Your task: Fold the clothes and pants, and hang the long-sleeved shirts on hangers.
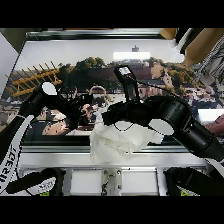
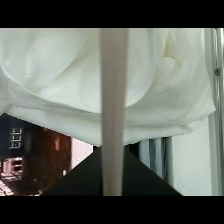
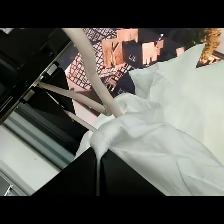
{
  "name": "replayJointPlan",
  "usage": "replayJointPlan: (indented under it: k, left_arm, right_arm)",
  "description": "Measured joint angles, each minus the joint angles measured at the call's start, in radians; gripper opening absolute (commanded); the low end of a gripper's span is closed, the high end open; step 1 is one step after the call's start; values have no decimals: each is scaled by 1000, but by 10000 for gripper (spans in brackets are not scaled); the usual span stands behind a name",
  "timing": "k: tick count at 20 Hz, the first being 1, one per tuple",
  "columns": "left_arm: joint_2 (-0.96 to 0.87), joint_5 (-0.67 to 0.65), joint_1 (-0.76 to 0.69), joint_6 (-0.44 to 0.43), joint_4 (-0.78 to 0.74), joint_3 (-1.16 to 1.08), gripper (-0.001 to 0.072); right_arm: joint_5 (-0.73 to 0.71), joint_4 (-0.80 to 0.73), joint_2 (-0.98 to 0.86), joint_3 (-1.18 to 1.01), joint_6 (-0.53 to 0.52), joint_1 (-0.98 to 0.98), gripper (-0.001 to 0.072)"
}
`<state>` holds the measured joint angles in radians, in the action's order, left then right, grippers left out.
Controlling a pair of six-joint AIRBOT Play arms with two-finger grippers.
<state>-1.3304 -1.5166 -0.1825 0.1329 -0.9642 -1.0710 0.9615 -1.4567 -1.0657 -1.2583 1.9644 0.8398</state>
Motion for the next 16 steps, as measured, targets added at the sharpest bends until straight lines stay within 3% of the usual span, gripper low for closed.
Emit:
replayJointPlan:
  k: [1, 9, 10, 11, 16]
  left_arm:
    - [0, 0, 0, 0, 0, 0, 12]
    - [0, -1, 0, 0, 0, 0, 12]
    - [0, -1, 0, 0, 0, 0, 13]
    - [0, -1, 0, 0, 0, 0, 12]
    - [0, -1, 0, -1, 0, 0, 13]
  right_arm:
    - [-1, 5, -1, 0, 0, 0, 406]
    - [5, 49, 37, 0, -5, -14, 410]
    - [19, 58, 57, -1, -20, -30, 506]
    - [43, 71, 79, -1, -39, -51, 652]
    - [213, 229, 155, -1, -218, -229, 668]
